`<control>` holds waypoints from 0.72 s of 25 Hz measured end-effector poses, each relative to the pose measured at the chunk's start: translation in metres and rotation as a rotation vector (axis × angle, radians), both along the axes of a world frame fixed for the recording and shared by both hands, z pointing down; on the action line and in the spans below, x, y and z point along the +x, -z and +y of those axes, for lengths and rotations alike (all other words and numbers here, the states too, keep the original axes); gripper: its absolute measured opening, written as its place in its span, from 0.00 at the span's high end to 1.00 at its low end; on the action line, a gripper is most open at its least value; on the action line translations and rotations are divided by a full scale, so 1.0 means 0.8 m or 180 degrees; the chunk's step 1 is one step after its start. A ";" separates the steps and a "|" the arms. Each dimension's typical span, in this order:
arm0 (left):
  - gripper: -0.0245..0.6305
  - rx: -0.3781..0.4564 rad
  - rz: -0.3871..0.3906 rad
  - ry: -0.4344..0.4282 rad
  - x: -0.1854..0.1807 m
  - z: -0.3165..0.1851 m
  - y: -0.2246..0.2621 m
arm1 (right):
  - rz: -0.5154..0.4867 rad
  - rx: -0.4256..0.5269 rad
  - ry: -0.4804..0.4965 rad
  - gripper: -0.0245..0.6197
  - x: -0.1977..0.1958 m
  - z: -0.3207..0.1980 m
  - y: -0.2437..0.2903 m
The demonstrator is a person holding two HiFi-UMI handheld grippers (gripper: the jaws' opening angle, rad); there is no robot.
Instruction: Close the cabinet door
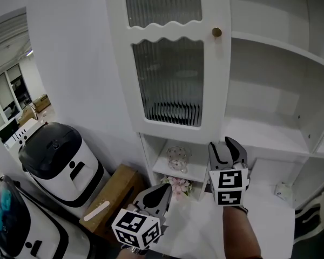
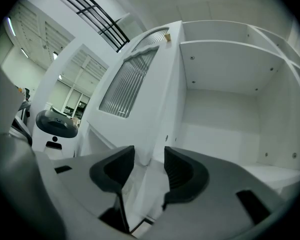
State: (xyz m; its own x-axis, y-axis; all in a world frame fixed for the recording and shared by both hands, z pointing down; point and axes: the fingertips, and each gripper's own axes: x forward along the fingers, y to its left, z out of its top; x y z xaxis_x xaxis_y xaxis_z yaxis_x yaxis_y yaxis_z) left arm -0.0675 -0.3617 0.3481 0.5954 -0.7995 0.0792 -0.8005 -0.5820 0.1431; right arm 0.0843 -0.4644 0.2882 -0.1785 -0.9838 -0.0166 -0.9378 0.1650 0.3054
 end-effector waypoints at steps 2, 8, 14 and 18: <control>0.96 0.0003 -0.0003 0.0009 -0.002 -0.001 0.001 | -0.0014 -0.0001 -0.0001 0.68 0.000 -0.001 0.000; 0.96 0.0004 -0.0026 0.0034 -0.009 0.003 0.003 | -0.0047 -0.0004 -0.0017 0.68 0.000 -0.001 -0.001; 0.96 0.0022 -0.0043 0.0032 -0.019 0.018 0.008 | -0.0043 -0.0075 -0.0002 0.85 -0.008 0.010 -0.007; 0.96 0.0035 -0.0033 0.0019 -0.029 0.030 0.011 | -0.0133 -0.0054 0.0085 0.94 -0.013 0.030 -0.007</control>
State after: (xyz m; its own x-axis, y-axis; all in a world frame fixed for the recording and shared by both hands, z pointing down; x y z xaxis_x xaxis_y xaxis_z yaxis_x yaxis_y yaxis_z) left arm -0.0909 -0.3377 0.3396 0.5900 -0.8038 0.0764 -0.8053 -0.5788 0.1284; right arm 0.0735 -0.4407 0.2939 -0.2042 -0.9789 -0.0080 -0.9449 0.1950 0.2629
